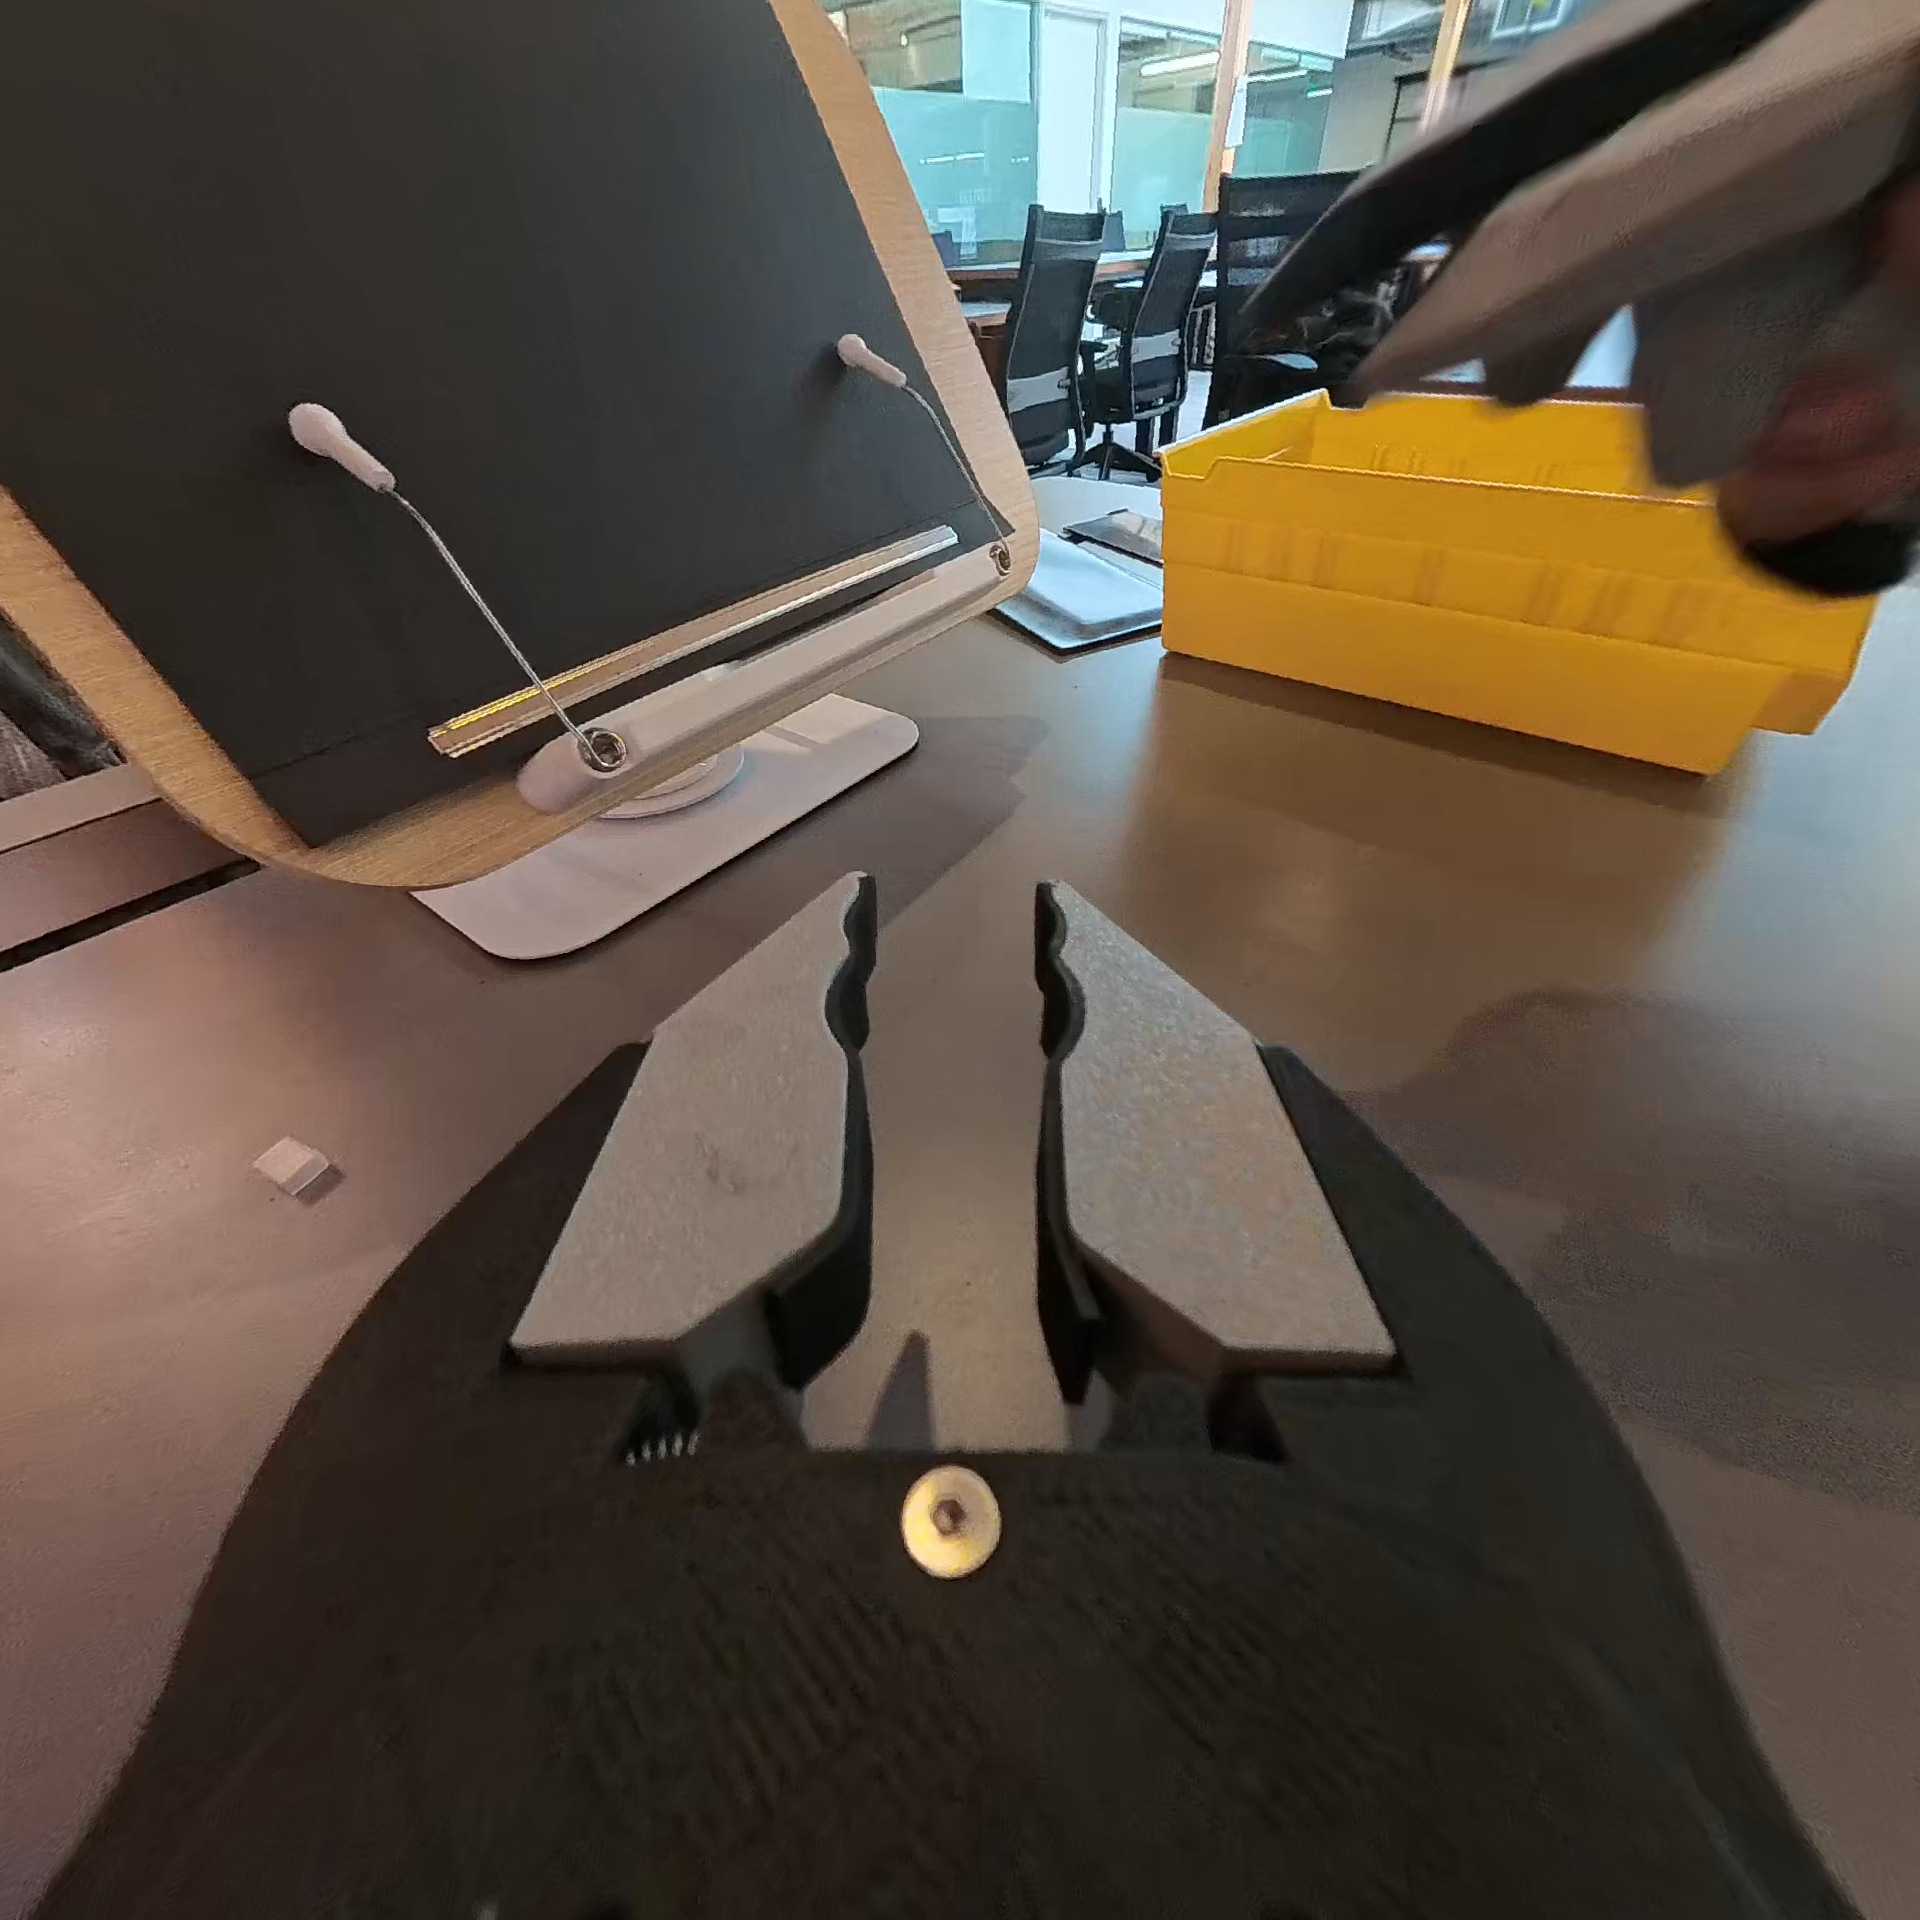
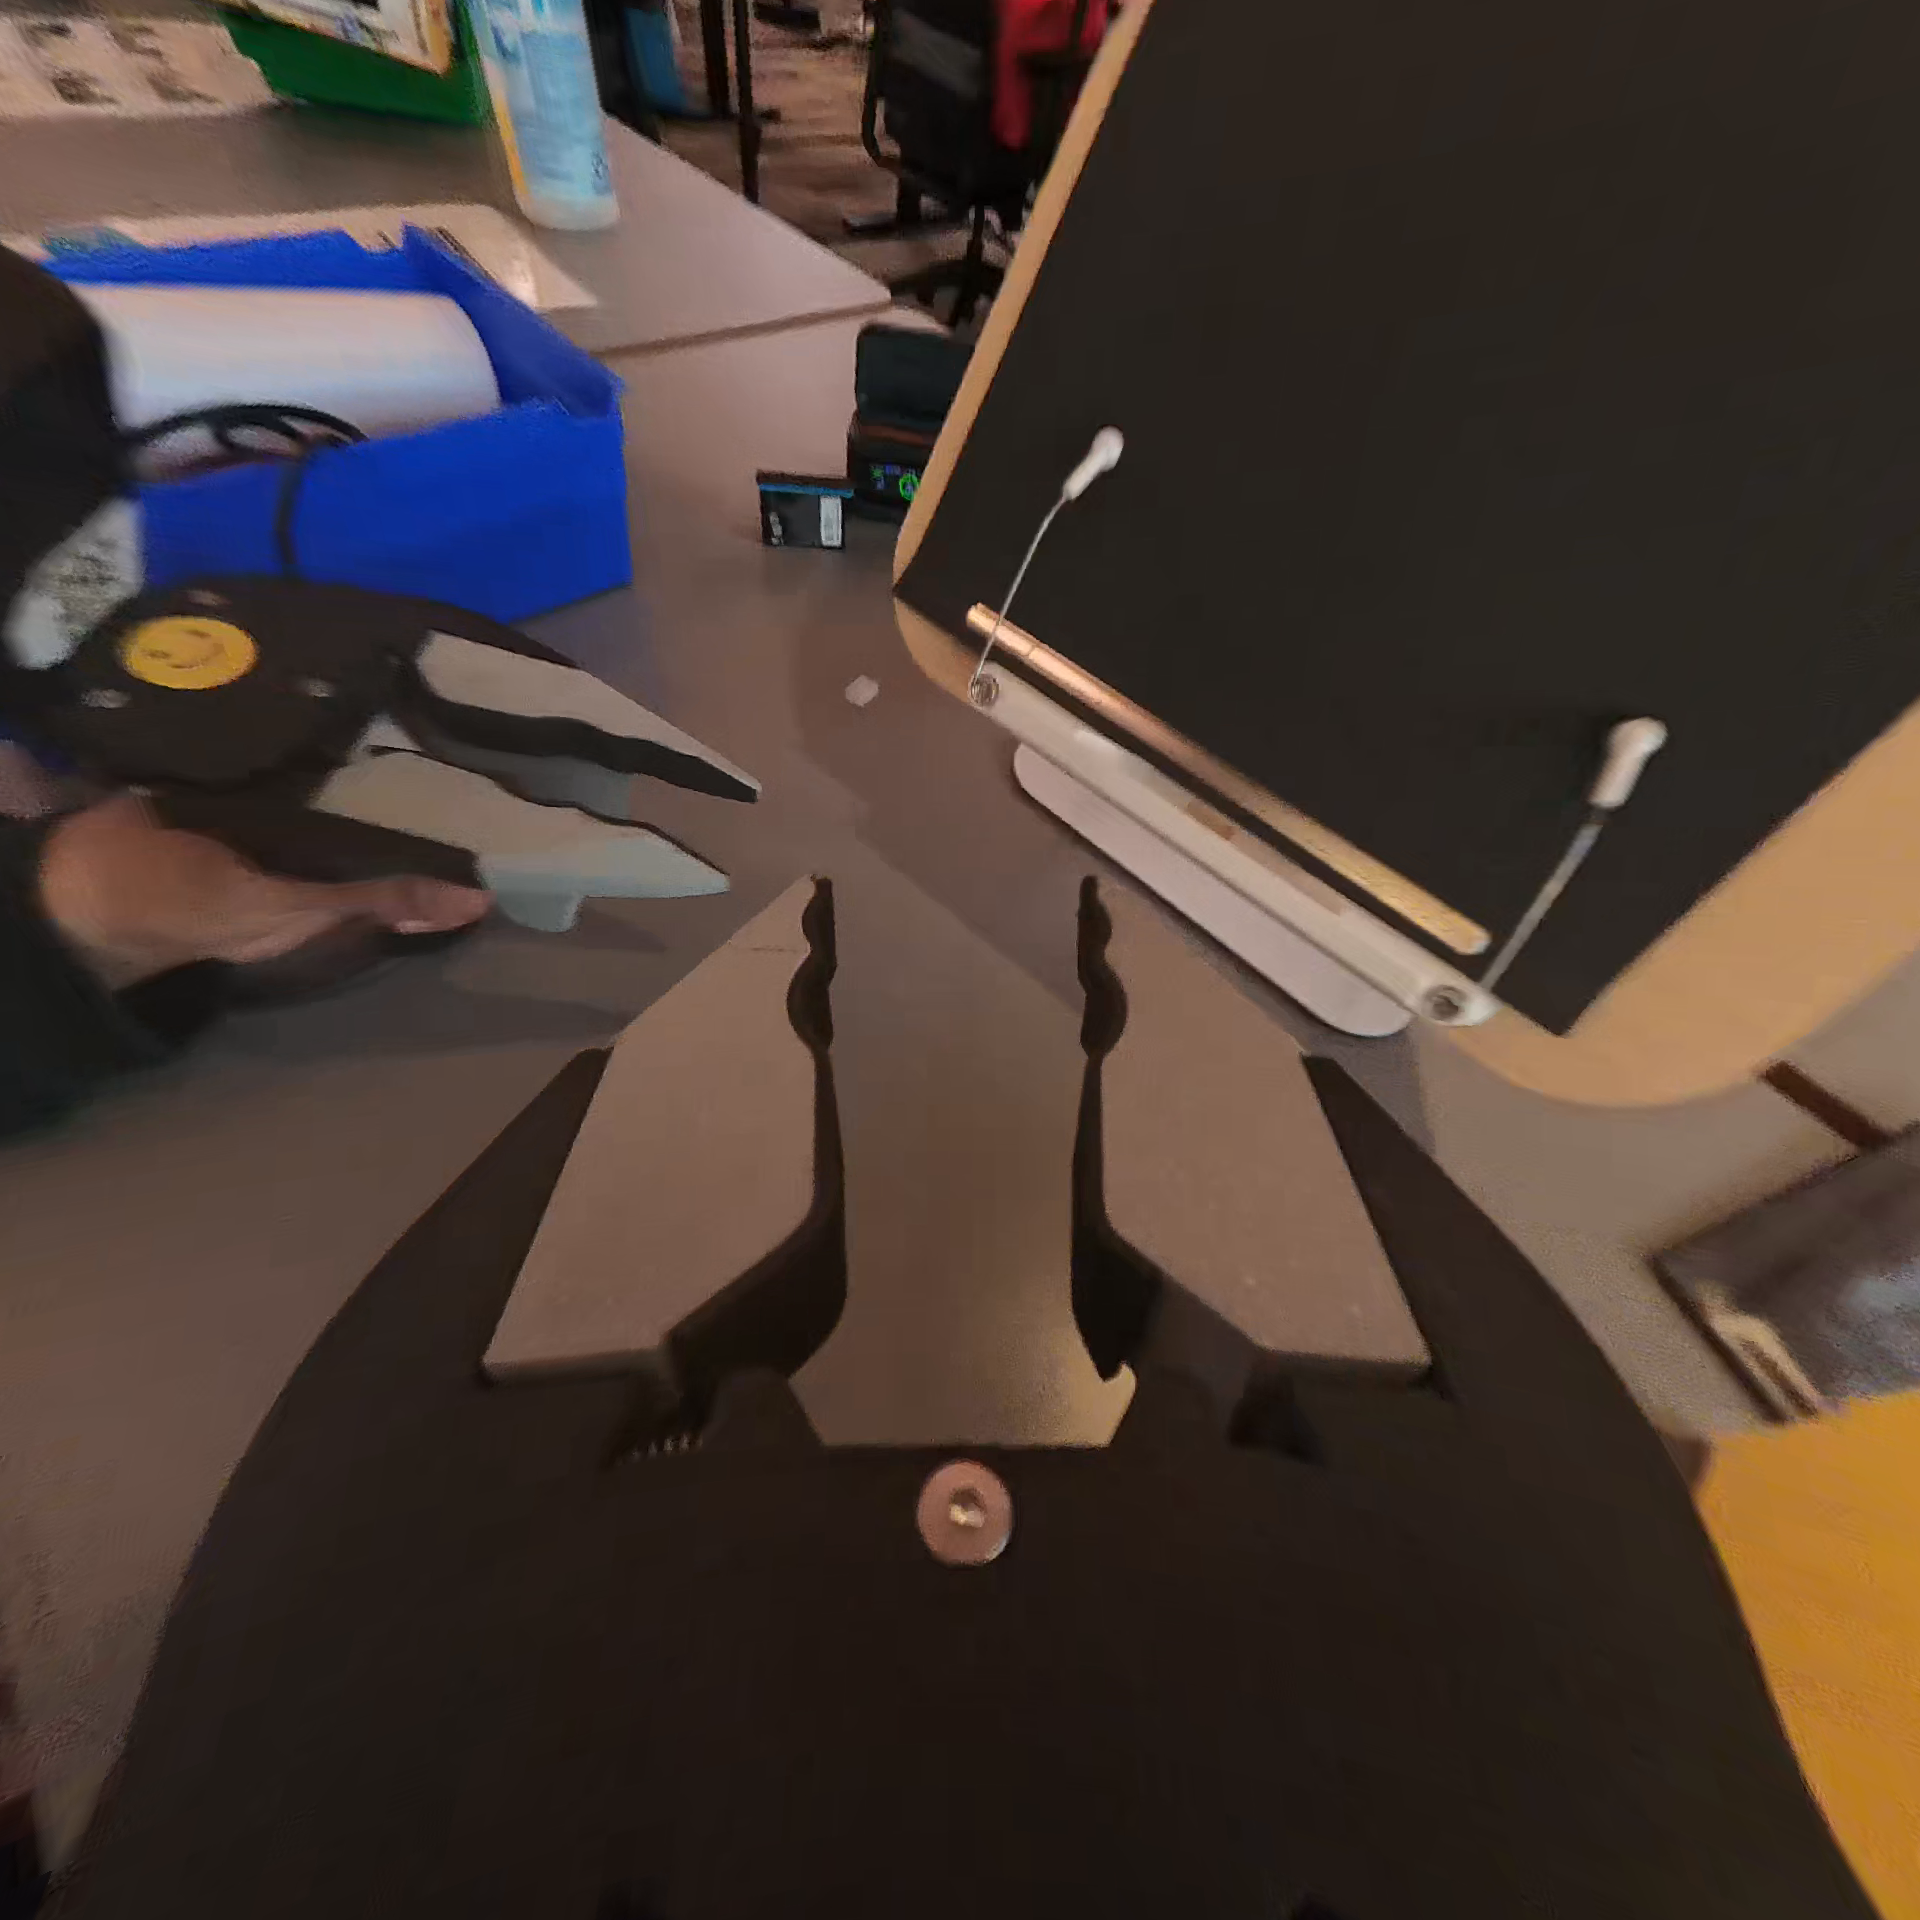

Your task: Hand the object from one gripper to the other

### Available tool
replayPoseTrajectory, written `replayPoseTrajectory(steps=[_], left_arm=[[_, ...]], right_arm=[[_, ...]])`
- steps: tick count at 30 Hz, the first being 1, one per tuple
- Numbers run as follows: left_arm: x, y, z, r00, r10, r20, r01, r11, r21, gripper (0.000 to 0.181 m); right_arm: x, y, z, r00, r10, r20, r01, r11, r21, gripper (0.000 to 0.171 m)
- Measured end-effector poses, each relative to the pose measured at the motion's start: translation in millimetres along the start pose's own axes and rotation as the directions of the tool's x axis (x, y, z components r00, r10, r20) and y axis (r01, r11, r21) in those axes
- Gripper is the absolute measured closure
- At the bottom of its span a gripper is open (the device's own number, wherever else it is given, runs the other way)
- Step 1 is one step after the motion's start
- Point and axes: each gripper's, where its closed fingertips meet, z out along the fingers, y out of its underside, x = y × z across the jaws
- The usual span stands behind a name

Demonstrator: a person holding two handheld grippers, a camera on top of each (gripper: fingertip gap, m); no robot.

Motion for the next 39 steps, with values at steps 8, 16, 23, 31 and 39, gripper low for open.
replayPoseTrajectory(steps=[8, 16, 23, 31, 39], left_arm=[[5, 2, 1, 1.000, 0.019, -0.015, -0.019, 1.000, -0.019, 0.151], [28, -6, -4, 0.998, 0.001, -0.062, -0.002, 1.000, -0.014, 0.149], [31, -92, -69, 0.993, 0.042, -0.114, -0.039, 0.999, 0.026, 0.145], [-105, -100, -165, 0.974, 0.212, 0.082, -0.188, 0.953, -0.239, 0.145], [-163, 1, -206, 0.972, 0.228, -0.059, -0.224, 0.823, -0.523, 0.143]], right_arm=[[19, 61, 100, 0.993, -0.005, -0.120, 0.000, 0.999, -0.041, 0.126], [12, 102, 109, 0.996, -0.019, -0.086, 0.005, 0.987, -0.159, 0.122], [9, 100, 107, 0.995, -0.046, -0.091, 0.033, 0.990, -0.141, 0.127], [6, 97, 109, 0.992, -0.079, -0.100, 0.065, 0.989, -0.136, 0.134], [5, 97, 108, 0.990, -0.094, -0.106, 0.079, 0.988, -0.130, 0.134]])
